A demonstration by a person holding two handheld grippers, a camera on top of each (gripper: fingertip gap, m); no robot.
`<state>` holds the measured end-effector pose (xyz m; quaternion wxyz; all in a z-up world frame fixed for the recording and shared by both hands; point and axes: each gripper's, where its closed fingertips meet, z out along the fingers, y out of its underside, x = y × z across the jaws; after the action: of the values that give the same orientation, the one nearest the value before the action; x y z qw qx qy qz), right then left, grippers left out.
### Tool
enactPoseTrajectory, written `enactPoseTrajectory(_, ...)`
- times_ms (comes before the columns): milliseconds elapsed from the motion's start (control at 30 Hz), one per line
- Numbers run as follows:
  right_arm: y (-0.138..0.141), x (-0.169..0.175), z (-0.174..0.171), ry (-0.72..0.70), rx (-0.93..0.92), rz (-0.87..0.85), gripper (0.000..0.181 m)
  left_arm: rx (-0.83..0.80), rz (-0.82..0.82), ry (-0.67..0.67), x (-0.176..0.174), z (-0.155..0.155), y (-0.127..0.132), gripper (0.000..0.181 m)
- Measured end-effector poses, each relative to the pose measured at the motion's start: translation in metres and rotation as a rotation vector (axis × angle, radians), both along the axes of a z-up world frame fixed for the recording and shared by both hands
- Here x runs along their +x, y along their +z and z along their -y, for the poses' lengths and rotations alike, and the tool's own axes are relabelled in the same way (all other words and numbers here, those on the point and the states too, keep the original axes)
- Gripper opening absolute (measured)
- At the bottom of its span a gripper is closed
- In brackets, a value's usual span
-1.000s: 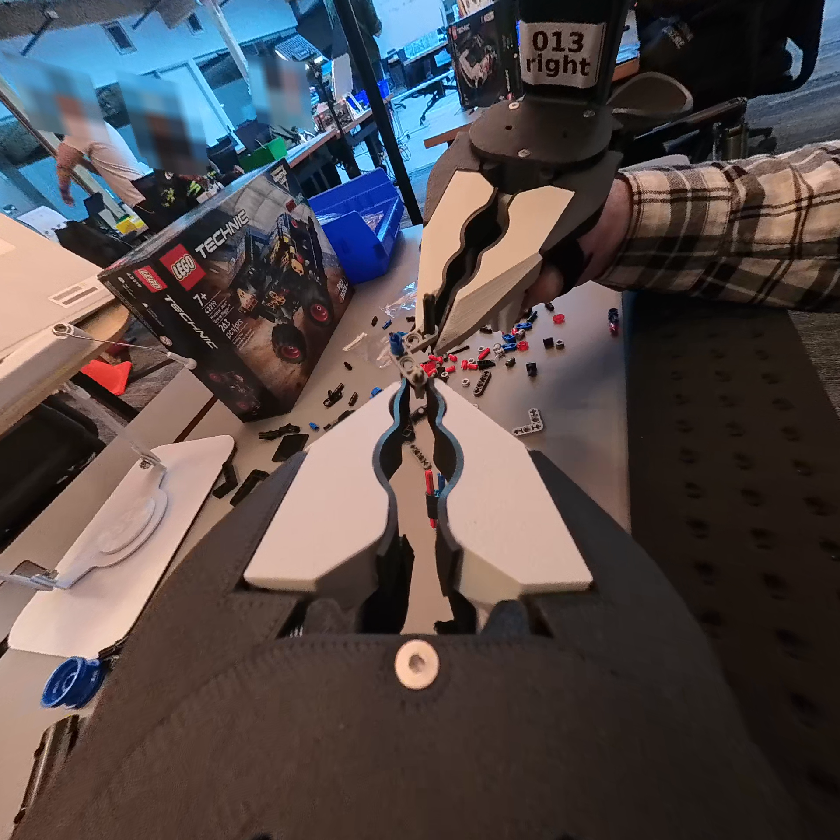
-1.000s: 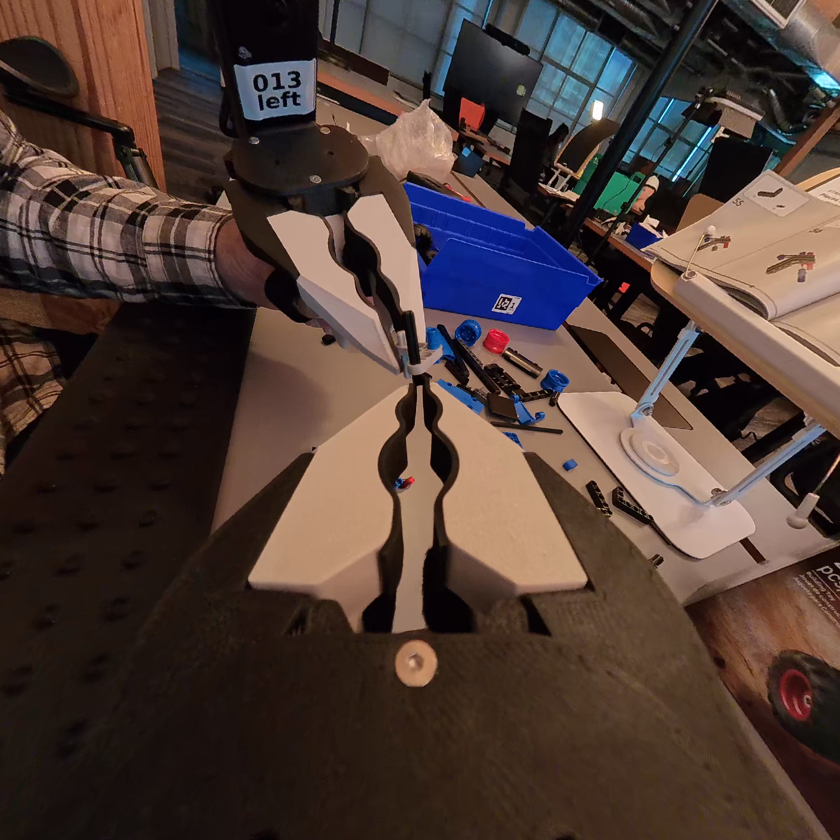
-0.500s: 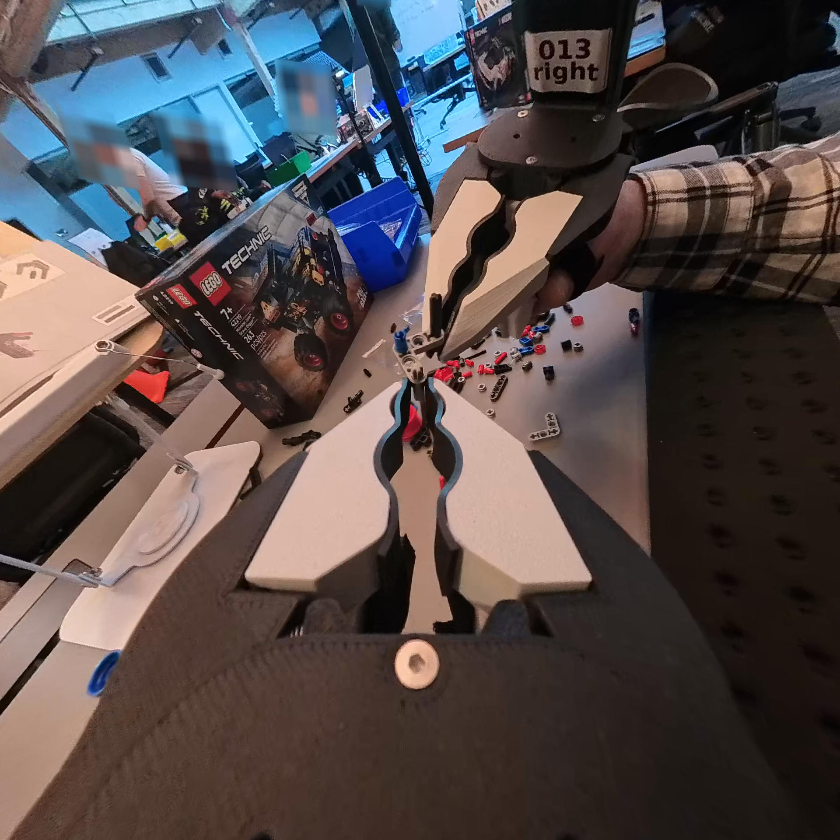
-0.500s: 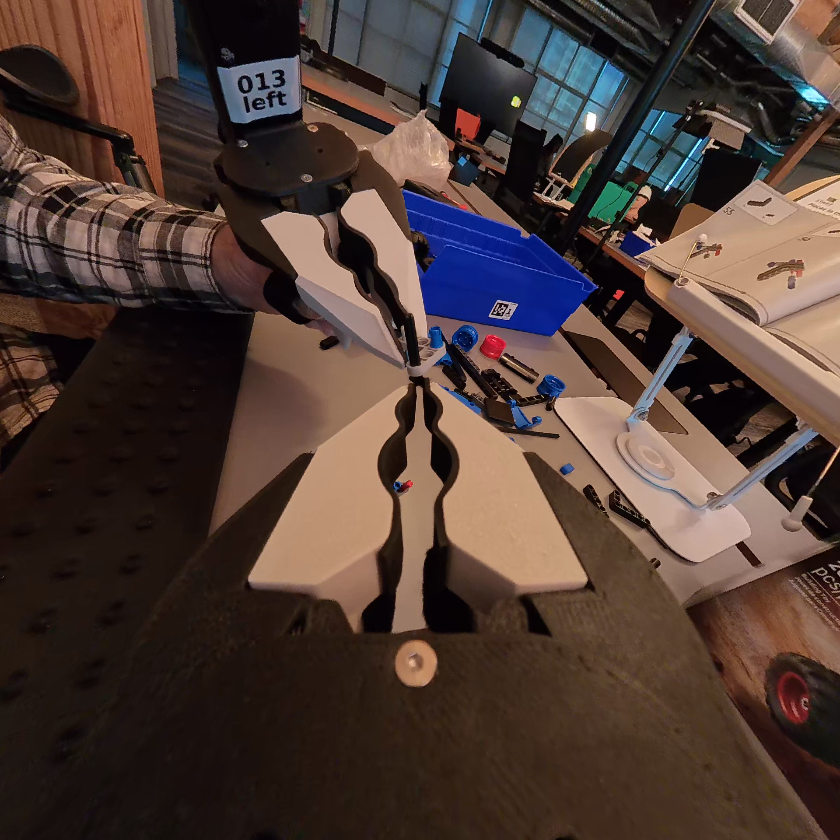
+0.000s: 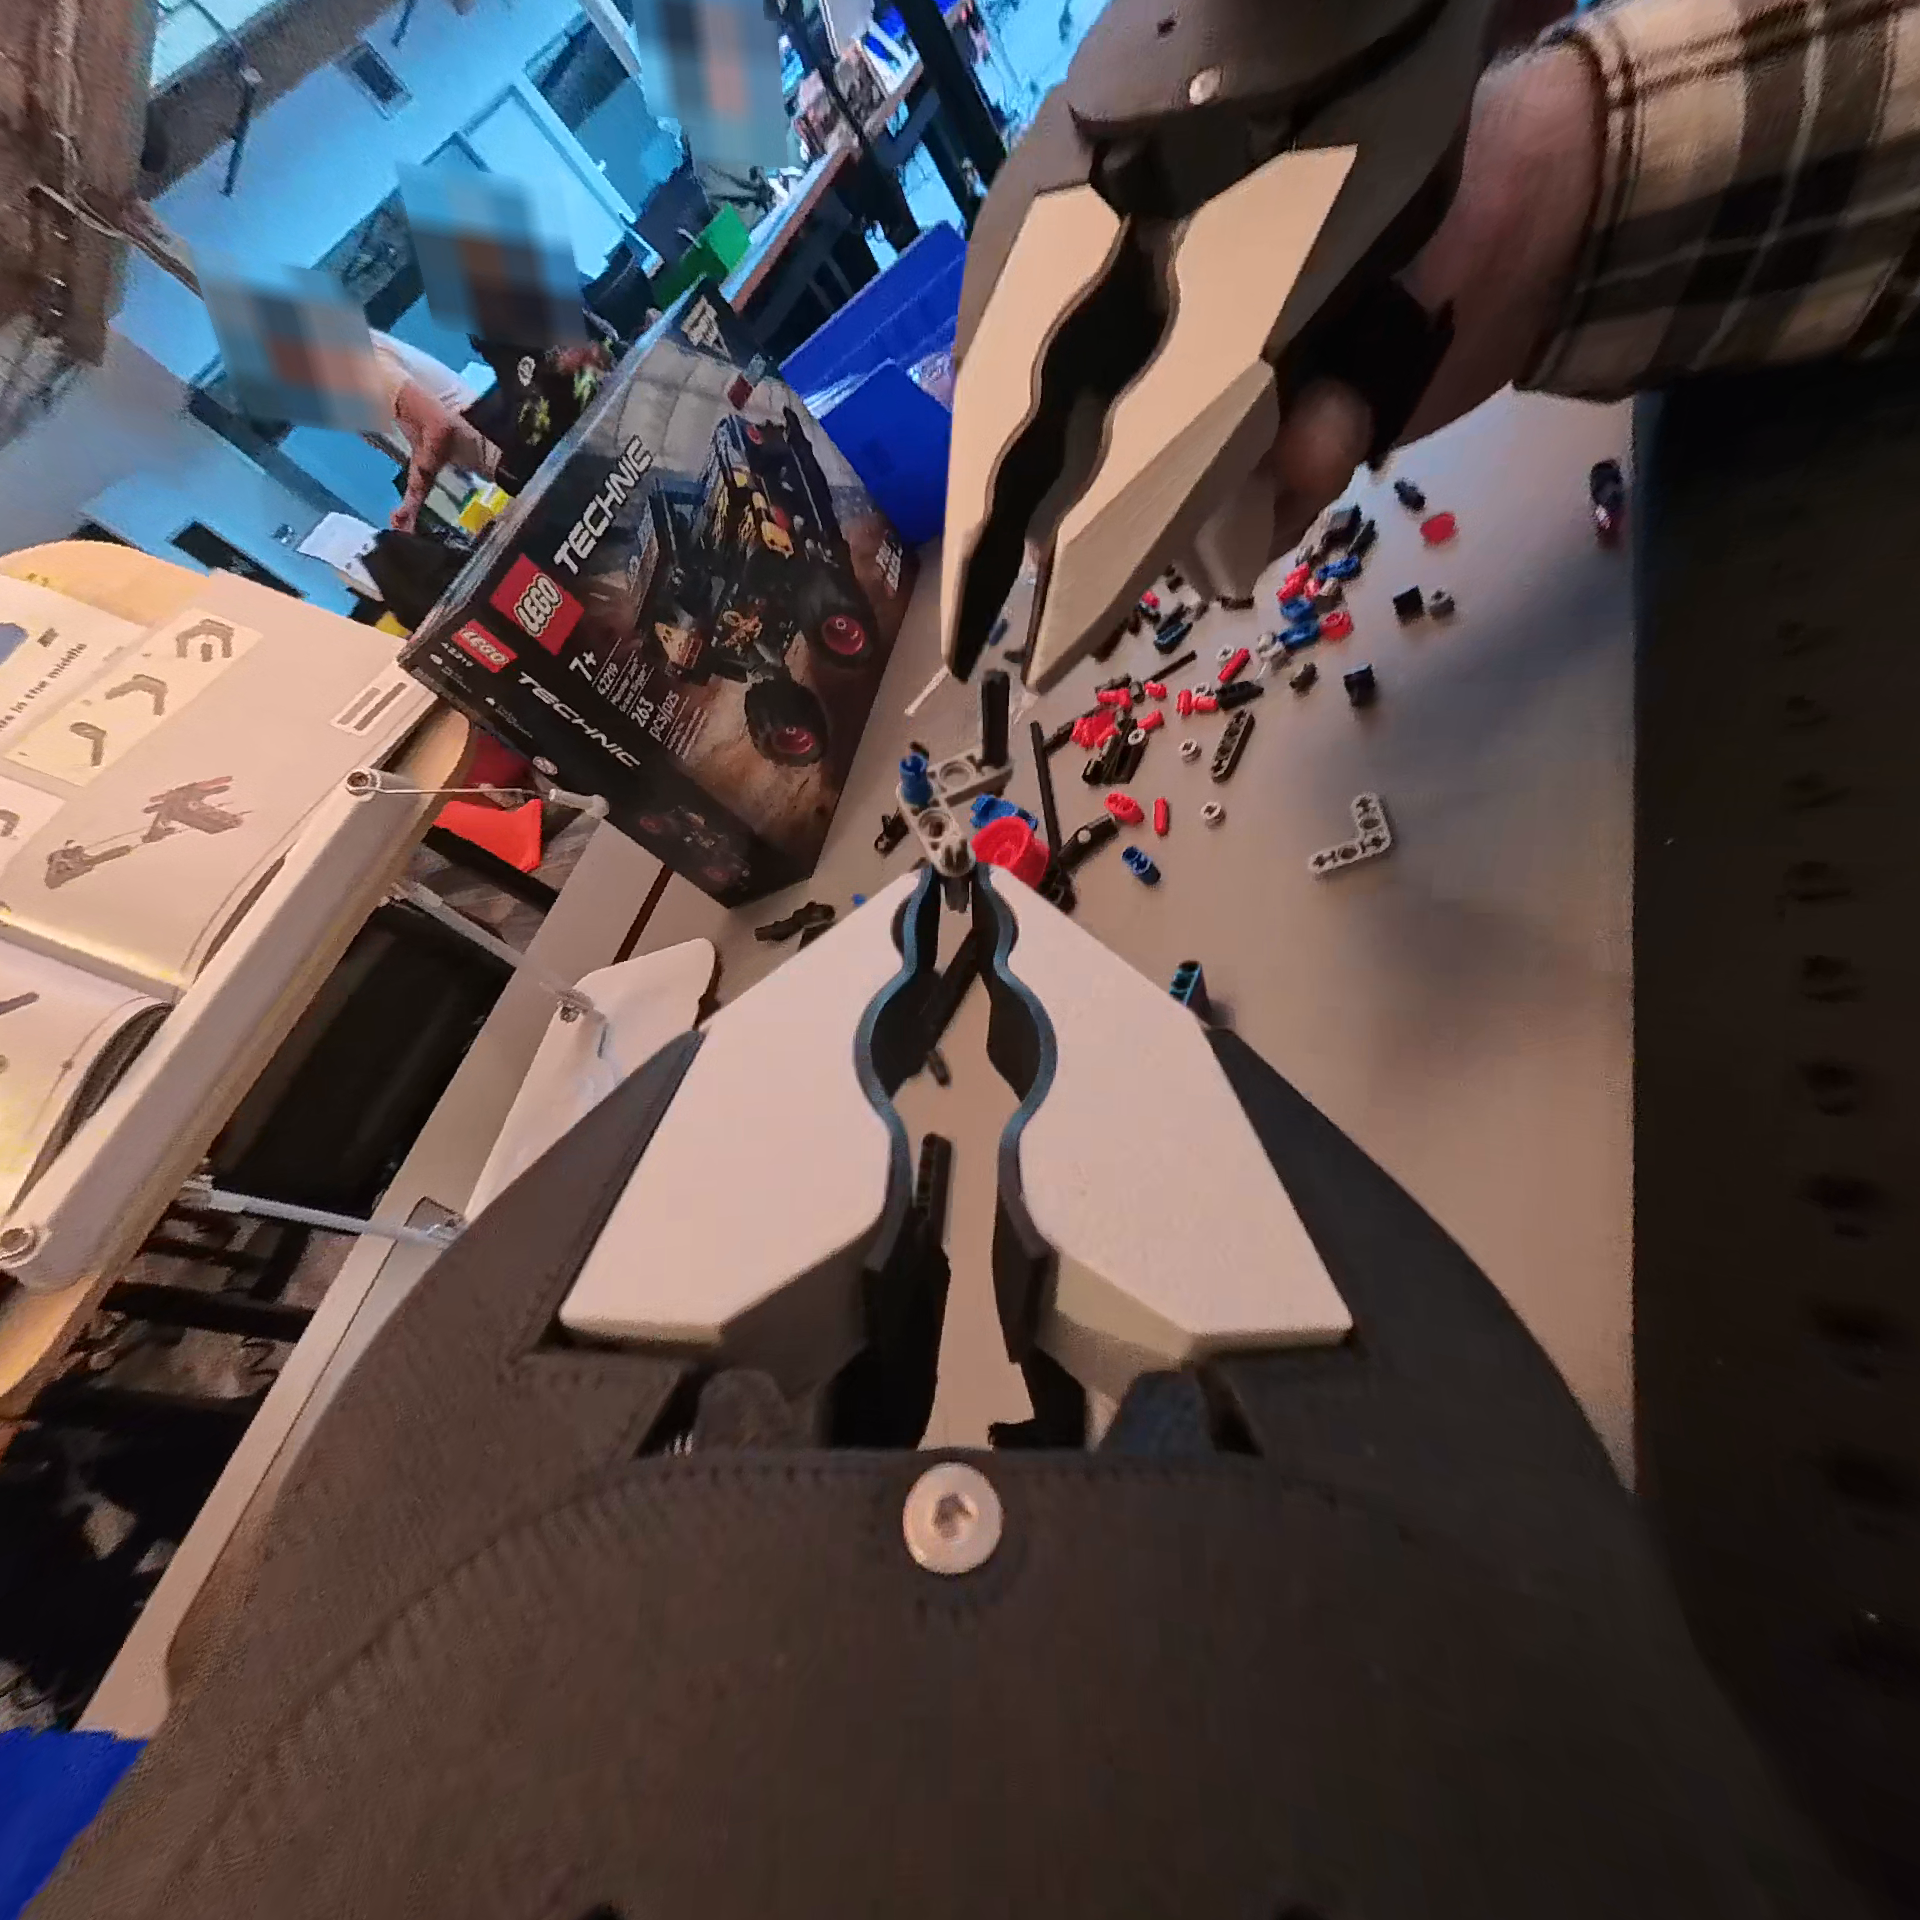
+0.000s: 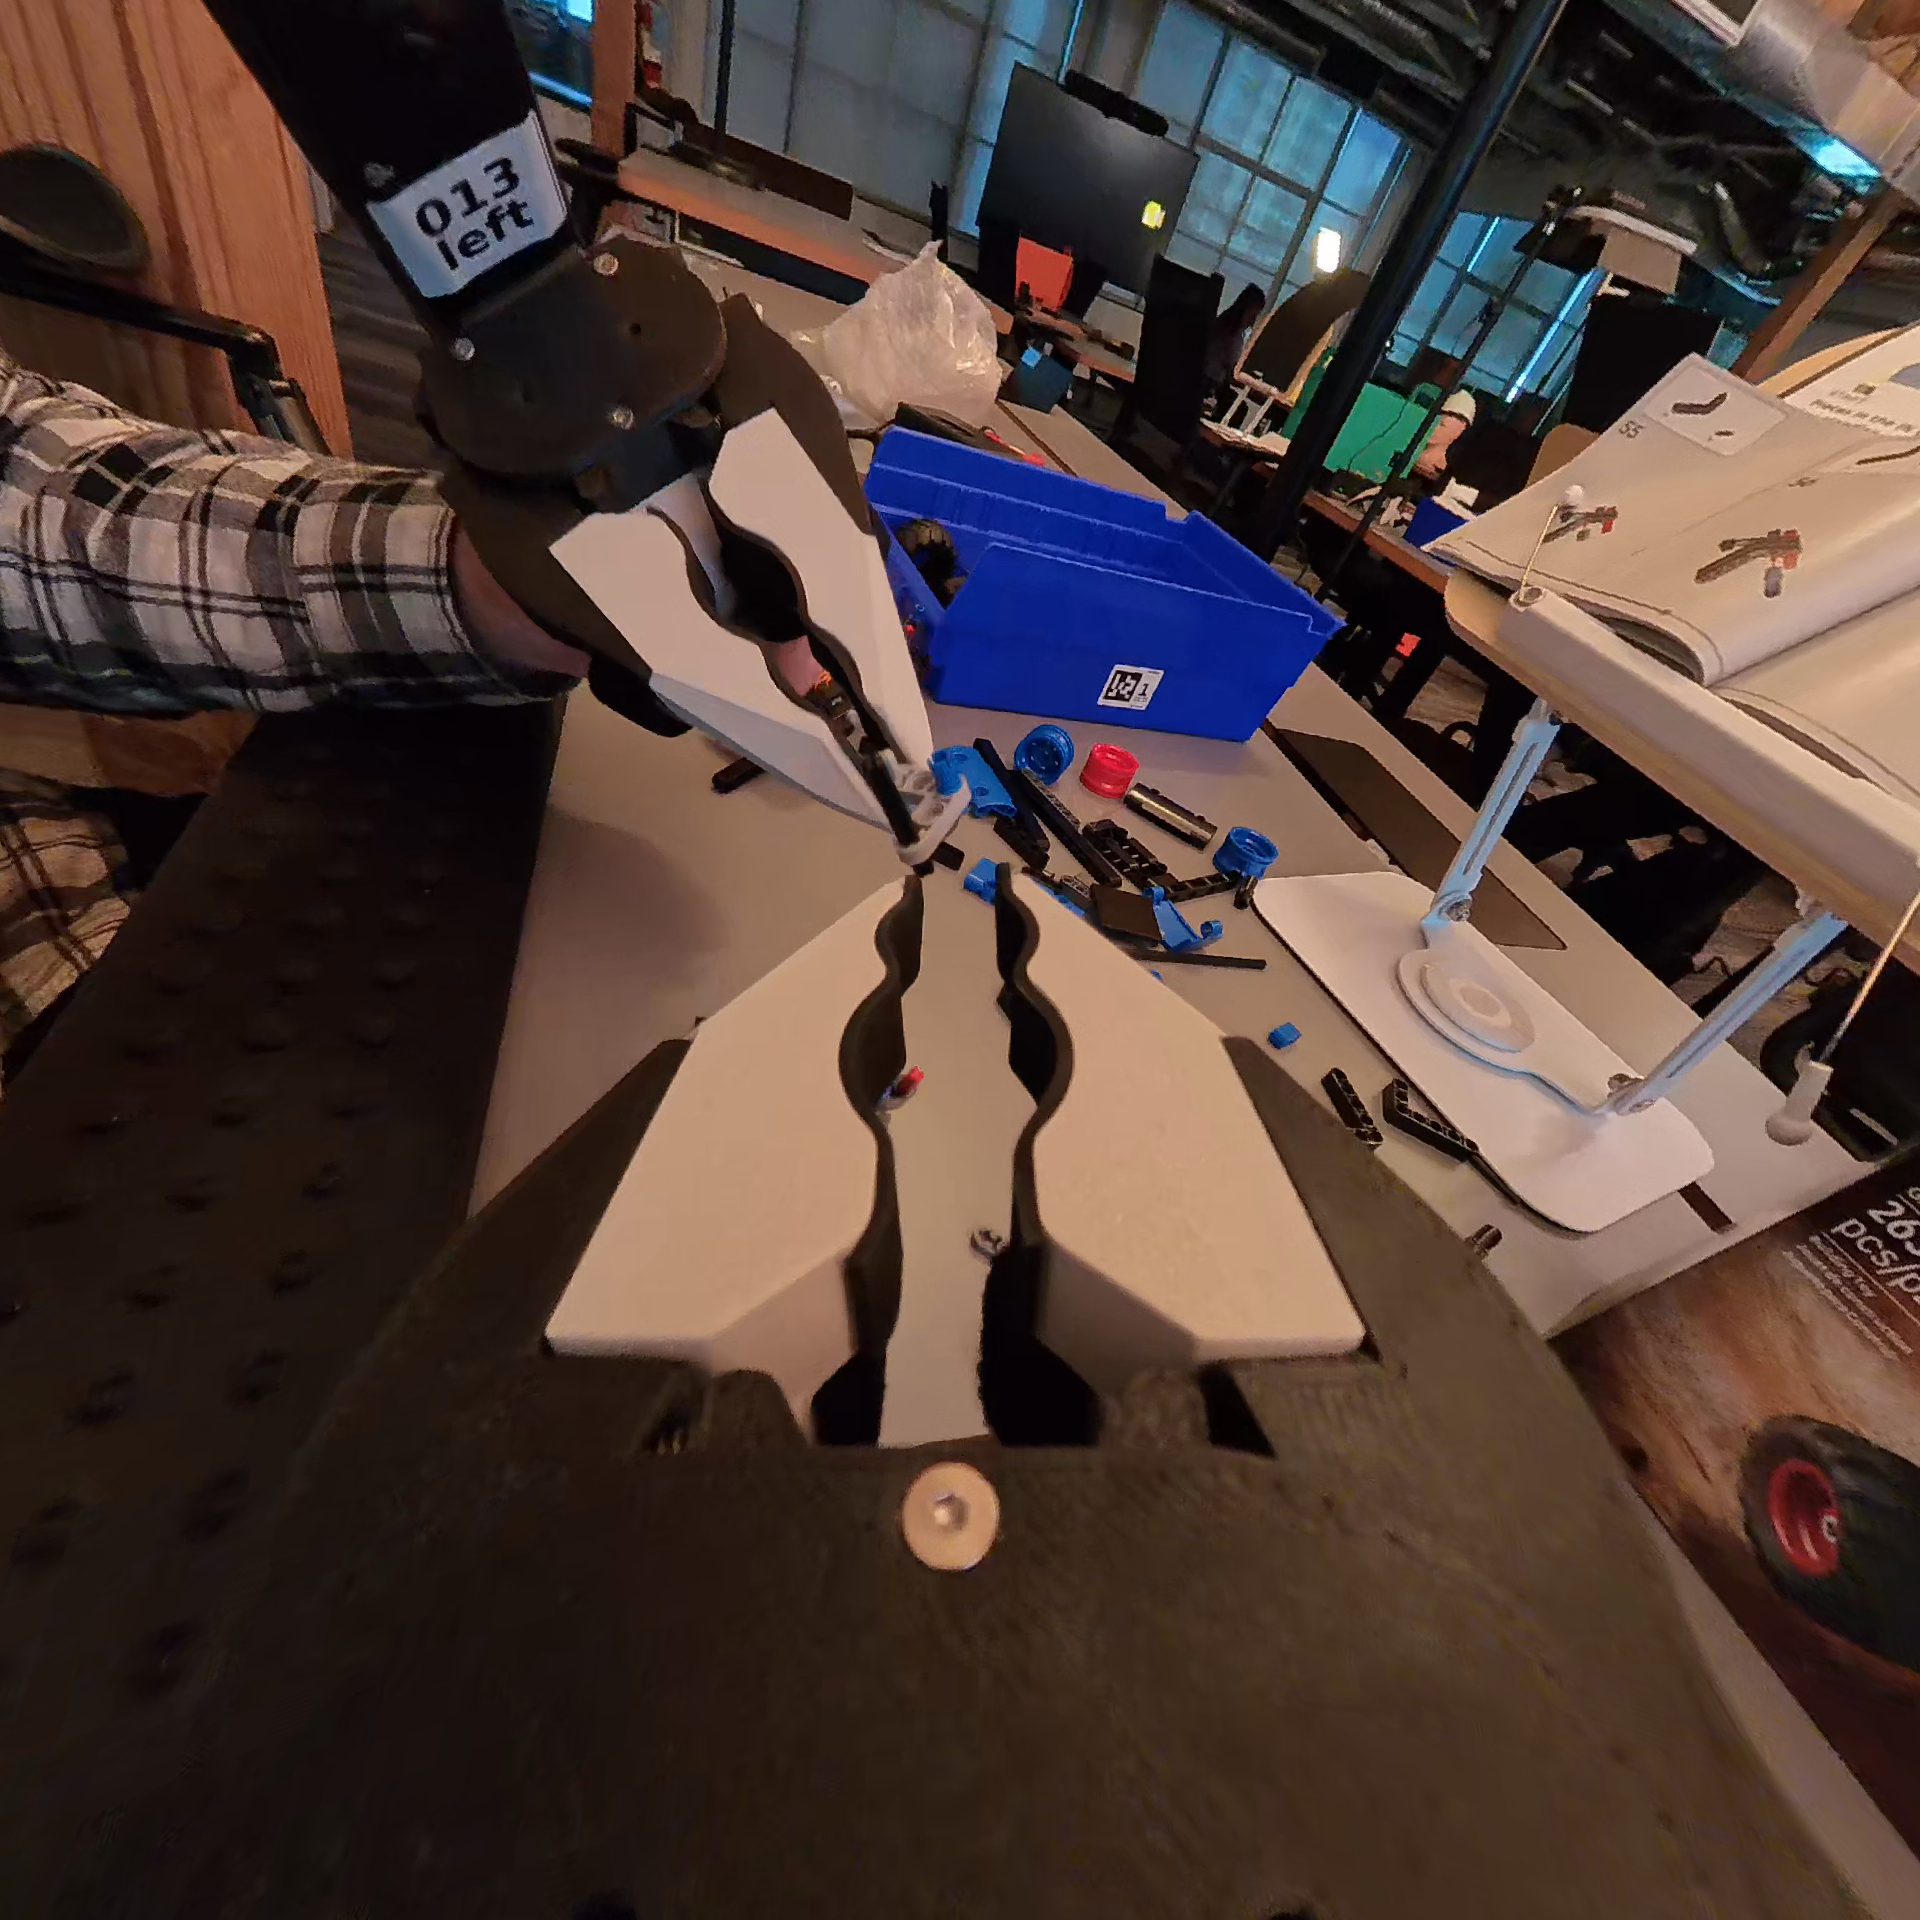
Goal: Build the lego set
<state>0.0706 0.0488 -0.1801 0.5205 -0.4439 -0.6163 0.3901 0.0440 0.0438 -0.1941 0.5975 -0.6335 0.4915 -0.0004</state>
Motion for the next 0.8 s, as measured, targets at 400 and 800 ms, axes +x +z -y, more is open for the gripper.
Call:
enactPoseTrajectory(400,-0.015,-0.019,0.014,0.009,0.082,0.075,0.004,-0.014,-0.128,0.035,0.002,-0.001,-0.015,0.003)
enactPoseTrajectory(800,-0.019,-0.018,0.007,-0.023,0.087,0.093,0.002,-0.03,-0.082,0.031,0.001,0.0,-0.011,0.004)
